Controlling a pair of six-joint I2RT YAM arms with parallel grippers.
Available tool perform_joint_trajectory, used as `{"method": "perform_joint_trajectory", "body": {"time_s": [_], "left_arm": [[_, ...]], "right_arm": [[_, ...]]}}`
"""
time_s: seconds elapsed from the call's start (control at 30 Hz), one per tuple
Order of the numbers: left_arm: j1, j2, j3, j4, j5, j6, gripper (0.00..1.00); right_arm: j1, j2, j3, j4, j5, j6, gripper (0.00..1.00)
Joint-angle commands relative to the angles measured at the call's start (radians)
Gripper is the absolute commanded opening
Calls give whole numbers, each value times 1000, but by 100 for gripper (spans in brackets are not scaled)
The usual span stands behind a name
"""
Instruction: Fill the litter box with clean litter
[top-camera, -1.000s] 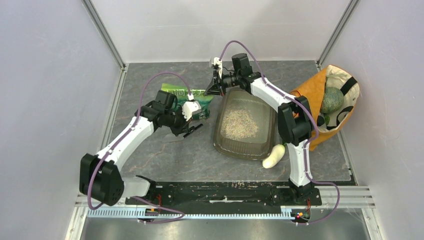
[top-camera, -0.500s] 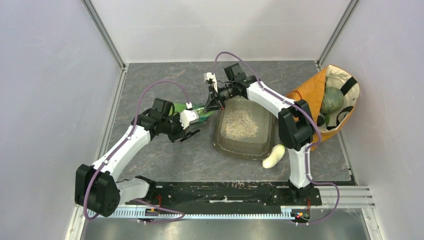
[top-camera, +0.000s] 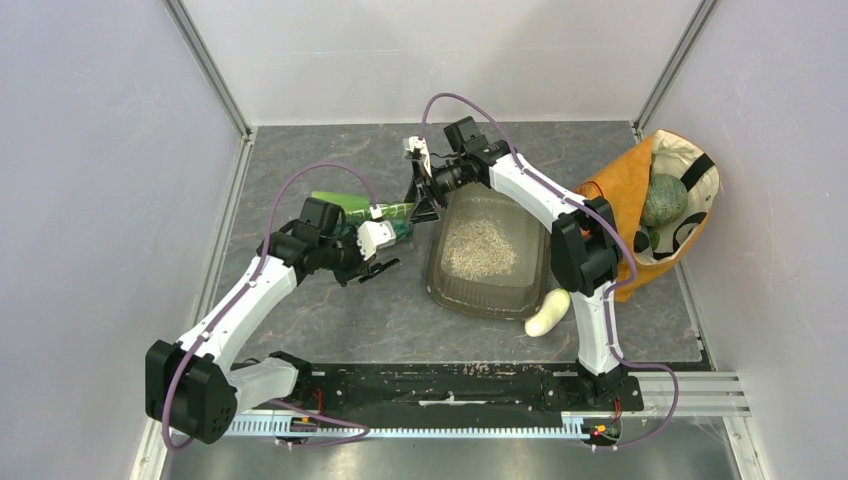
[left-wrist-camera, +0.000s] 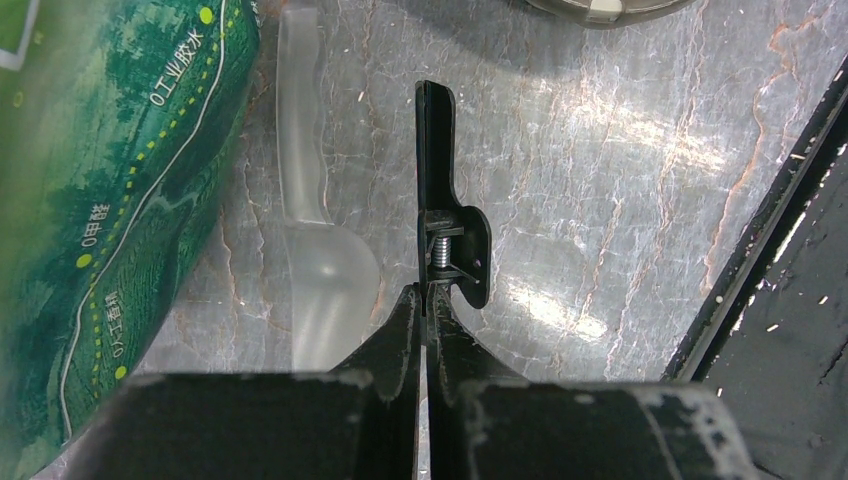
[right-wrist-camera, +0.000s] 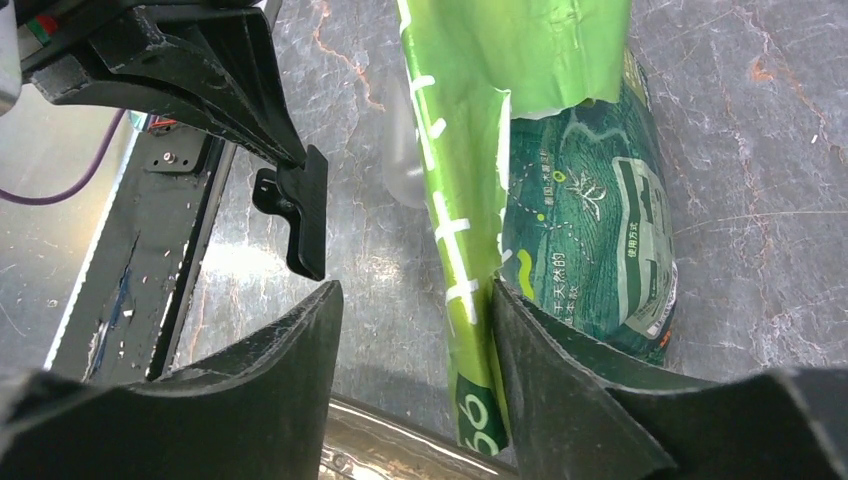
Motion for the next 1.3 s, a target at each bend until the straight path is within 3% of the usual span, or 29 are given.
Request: {"method": "perform_joint_trajectory", "body": {"time_s": [0.0, 0.07, 0.23, 0.3, 0.43, 0.93, 1.27], "left_arm": [[-2, -16, 22, -4, 29, 34, 2], [-3, -15, 28, -5, 29, 33, 2], [-4, -19, 47, -14, 48, 28, 2], [-4, -23, 52, -16, 54, 26, 2], [-4, -21, 60, -19, 55, 29, 2], [-2, 0, 78, 3, 24, -10, 2], [-2, 15, 92, 1, 27, -1, 2]], "right_arm": [[5, -36, 2, 8, 3, -17, 67], [5, -33, 3, 31, 9, 4, 76], [1, -33, -1, 141, 41, 85, 81], [-4, -26, 7, 190, 54, 121, 90], [-15, 11, 54, 233, 80, 175, 96], [-57, 200, 256, 309, 122, 353, 96], [-76, 206, 250, 411, 119, 435, 97]]}}
